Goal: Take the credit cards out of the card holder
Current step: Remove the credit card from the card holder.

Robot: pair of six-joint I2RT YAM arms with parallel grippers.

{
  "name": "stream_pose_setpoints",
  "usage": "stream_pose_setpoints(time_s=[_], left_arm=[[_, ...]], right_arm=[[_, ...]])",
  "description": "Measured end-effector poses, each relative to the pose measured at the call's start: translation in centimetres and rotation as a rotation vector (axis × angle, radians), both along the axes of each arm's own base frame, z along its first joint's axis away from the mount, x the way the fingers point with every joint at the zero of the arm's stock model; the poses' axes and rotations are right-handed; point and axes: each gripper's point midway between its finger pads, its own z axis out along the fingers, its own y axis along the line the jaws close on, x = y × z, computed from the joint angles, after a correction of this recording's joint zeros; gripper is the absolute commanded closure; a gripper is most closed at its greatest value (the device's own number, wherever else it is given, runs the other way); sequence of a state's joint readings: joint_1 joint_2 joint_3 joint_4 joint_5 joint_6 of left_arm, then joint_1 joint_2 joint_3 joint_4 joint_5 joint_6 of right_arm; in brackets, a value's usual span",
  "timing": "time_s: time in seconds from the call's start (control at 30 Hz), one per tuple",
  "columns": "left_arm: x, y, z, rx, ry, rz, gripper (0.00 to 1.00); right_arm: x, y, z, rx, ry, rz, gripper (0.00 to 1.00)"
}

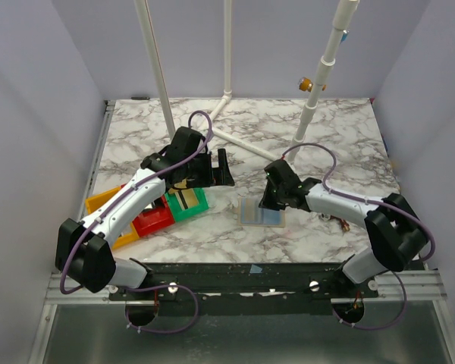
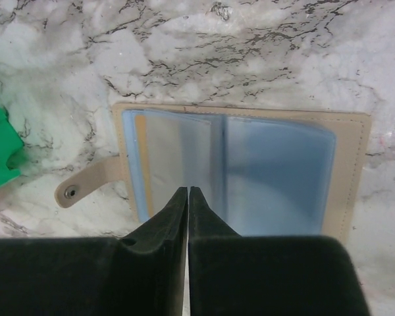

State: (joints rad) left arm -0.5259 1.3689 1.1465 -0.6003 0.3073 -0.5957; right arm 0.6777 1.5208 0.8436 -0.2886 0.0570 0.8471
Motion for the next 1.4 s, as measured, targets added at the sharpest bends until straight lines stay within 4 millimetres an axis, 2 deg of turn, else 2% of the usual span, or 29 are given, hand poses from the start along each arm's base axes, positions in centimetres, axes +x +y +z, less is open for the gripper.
stream_pose_setpoints(time_s=[0.07,0.27,0.5,0.8,1.03,1.4], left_arm=[[0.0,0.0,0.0,0.000,-0.001,-0.001,0.01],[0.0,0.0,0.0,0.002,-0.002,-0.004,0.01],[0.0,0.0,0.0,0.001,-0.002,-0.005,0.01],[-0.1,-0.1,-0.1,-0.003,0.003,-0.009,0.01],[-0.3,-0.1,-0.7,-0.001,0.016,-0.013,0.01],[-0.3,-0.3,-1.1,-0.002,0.030,-0.018,0.01]], right_arm=[[0.1,0.2,-0.1,-0.006,0.000,0.002,0.83],[0.0,0.6,-0.6,-0.030,0.000,0.011,0.84],[-0.2,0.7,-1.2,-0.049,0.005,0.016,0.99],[-0.3,2.3,-1.3,-0.045,0.001,0.049,0.99],[-0.4,2.1,-2.3,-0.067,0.020,0.047,0.99],[-0.1,0.9,-2.4,-0.106,0.001,-0.010,0.99]])
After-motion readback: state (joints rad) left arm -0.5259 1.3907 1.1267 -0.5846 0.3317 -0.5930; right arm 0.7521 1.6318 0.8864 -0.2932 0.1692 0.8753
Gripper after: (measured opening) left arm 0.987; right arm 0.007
